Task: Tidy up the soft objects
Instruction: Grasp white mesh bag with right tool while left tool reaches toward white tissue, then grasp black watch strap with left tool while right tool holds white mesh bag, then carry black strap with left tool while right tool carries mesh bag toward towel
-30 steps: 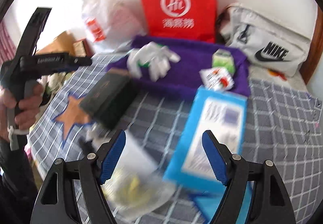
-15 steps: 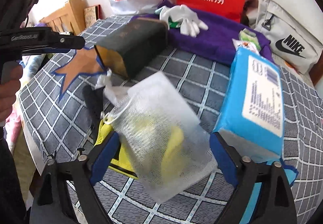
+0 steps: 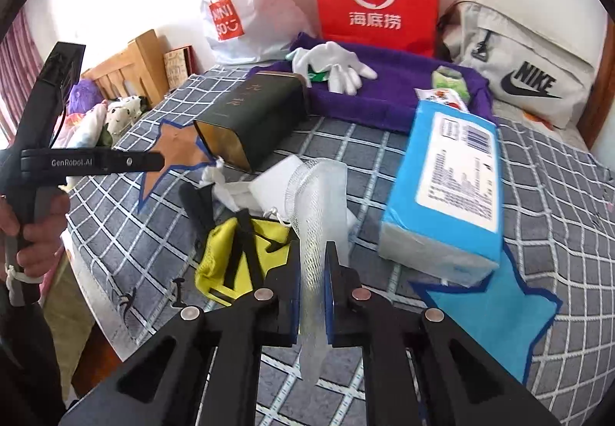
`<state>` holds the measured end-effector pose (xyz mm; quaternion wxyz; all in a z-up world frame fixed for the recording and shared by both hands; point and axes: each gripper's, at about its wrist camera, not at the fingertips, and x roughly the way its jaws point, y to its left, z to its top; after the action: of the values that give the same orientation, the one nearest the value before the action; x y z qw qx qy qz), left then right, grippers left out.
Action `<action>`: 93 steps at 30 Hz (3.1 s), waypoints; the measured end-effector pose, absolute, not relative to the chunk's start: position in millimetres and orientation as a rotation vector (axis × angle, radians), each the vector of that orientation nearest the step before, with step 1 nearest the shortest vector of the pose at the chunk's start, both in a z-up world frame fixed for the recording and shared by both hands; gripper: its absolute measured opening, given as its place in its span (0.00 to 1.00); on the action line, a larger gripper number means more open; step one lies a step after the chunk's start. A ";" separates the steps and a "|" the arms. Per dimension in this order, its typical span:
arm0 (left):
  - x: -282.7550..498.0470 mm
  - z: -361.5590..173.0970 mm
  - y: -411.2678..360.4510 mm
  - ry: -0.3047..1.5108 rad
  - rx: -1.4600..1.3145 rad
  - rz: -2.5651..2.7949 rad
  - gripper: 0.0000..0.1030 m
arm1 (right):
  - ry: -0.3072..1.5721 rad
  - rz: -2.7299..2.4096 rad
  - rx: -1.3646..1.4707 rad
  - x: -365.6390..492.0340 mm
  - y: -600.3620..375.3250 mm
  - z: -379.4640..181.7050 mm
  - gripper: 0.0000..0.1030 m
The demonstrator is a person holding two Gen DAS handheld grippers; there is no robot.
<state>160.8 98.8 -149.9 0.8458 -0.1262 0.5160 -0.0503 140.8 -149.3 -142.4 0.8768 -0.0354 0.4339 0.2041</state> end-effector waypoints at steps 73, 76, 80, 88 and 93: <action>164.0 -186.8 47.9 1.113 -0.114 0.025 0.20 | 0.931 0.376 0.098 125.6 -231.7 -190.0 0.06; 158.7 -183.5 60.6 1.119 -0.181 0.003 0.20 | 0.895 0.375 0.090 121.7 -234.9 -178.2 0.04; 153.4 -180.3 69.9 1.114 -0.226 -0.006 0.20 | 0.853 0.380 0.093 119.9 -241.3 -160.0 0.04; 148.6 -188.7 76.7 1.152 -0.199 -0.003 0.21 | 0.766 0.365 0.051 129.1 -246.5 -121.1 0.04; 150.4 -187.7 74.4 1.122 -0.212 0.000 0.18 | 0.719 0.350 0.022 143.3 -243.4 -97.8 0.04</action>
<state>150.4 74.4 -187.7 0.8415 -0.1002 0.5309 -0.0002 143.3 -243.4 -97.8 0.9210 0.0109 0.3501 0.1704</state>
